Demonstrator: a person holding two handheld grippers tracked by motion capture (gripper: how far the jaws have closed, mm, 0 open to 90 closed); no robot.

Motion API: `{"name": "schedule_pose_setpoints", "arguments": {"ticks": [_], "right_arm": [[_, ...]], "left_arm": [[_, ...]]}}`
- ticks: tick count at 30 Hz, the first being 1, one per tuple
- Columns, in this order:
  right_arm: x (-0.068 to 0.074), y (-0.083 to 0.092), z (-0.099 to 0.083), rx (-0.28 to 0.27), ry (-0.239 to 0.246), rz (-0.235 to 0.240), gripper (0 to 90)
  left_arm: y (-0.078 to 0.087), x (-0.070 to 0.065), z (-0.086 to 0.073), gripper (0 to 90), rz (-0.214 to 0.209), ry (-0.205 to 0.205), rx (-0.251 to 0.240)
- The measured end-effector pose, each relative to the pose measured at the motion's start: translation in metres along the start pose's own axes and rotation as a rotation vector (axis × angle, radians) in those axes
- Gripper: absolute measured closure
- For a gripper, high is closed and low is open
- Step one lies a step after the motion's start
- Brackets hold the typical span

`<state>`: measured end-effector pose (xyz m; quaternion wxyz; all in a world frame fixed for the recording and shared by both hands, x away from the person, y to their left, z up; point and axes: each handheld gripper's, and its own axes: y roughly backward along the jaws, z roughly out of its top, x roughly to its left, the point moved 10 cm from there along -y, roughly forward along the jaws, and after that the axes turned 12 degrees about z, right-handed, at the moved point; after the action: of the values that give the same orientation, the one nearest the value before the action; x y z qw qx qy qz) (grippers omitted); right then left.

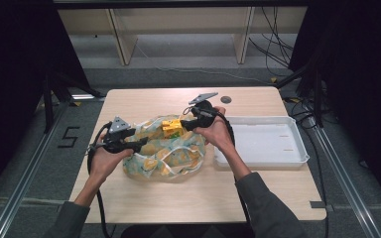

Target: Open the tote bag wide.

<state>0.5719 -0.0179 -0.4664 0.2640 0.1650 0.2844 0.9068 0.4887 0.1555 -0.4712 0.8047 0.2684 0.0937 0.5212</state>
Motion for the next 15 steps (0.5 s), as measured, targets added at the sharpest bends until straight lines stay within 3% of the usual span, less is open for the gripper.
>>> {"name": "schedule_pose_setpoints", "arguments": {"ticks": [1, 3, 5, 10, 12, 14, 15], "right_arm": [[0.004, 0.002, -0.002, 0.032, -0.004, 0.030, 36.8], [0.007, -0.001, 0.000, 0.011, -0.009, 0.040, 35.1], [0.008, -0.002, -0.001, 0.023, -0.002, 0.037, 31.8], [0.016, -0.007, -0.003, 0.028, -0.050, 0.051, 25.0], [0.018, -0.011, -0.004, 0.028, -0.044, 0.051, 23.6], [0.021, -0.015, -0.006, 0.045, -0.043, 0.059, 20.8], [0.020, -0.017, -0.006, 0.047, -0.015, 0.054, 20.5]], "left_arm": [[0.005, -0.005, -0.002, 39.6, -0.008, -0.017, 0.002], [0.013, -0.016, -0.008, 38.4, -0.034, -0.028, 0.010], [0.020, -0.027, -0.015, 37.9, -0.061, -0.021, 0.001], [0.034, -0.051, -0.042, 35.3, -0.094, -0.001, 0.008], [0.040, -0.058, -0.056, 34.6, -0.104, -0.010, 0.033], [0.045, -0.064, -0.067, 33.7, -0.110, 0.008, 0.041], [0.047, -0.067, -0.071, 33.2, -0.109, 0.010, 0.035]]}}
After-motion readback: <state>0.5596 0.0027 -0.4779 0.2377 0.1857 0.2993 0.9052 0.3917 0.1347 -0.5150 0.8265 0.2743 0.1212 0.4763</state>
